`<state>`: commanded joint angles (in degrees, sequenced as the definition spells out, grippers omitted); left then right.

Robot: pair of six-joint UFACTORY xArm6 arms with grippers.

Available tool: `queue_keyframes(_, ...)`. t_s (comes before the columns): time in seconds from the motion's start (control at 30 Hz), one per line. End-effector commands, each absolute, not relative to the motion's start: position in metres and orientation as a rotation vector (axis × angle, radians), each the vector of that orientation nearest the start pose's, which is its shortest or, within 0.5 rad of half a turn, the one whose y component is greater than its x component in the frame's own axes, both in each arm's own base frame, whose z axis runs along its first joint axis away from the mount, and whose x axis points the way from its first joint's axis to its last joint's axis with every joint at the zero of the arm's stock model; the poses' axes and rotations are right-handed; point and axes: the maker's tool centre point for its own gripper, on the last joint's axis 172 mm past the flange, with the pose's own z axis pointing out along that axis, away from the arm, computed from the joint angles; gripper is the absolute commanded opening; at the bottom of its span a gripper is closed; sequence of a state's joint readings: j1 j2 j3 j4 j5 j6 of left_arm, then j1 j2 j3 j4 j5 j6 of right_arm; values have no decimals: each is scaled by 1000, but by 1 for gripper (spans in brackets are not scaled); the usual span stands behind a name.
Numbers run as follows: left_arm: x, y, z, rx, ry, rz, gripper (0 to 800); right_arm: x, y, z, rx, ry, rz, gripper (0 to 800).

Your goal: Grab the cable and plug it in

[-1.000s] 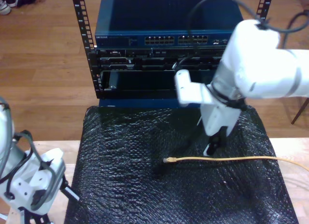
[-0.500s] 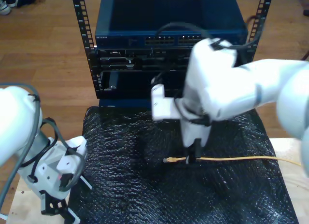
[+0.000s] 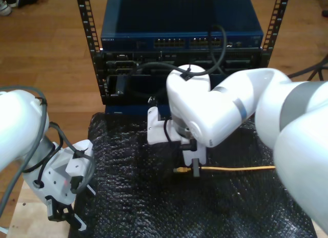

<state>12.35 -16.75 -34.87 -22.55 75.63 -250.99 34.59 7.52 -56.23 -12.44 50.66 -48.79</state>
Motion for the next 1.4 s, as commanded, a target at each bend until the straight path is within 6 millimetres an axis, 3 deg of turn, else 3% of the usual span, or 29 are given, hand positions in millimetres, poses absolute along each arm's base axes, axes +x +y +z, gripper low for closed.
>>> queue_keyframes(0.1, 272, -35, 141, 1900, -1782, 145, 800, 400, 245, 98, 2055, 2142, -92, 776)
queue_keyframes(0.33, 271, -35, 139, 1899, -1775, 139, 800, 407, 233, 86, 2009, 2061, -130, 718)
queue_keyframes(0.63, 271, -35, 139, 1897, -1776, 138, 800, 411, 231, 87, 2016, 2021, -118, 626)
queue_keyframes(0.87, 271, -35, 139, 1897, -1777, 136, 800, 414, 238, 92, 2071, 1960, -86, 605)
queue_keyframes(1.1, 271, -35, 139, 1897, -1776, 138, 800, 412, 236, 83, 2110, 1917, -101, 594)
queue_keyframes(1.4, 270, -35, 138, 1895, -1775, 134, 800, 415, 242, 82, 2110, 1927, -64, 500)
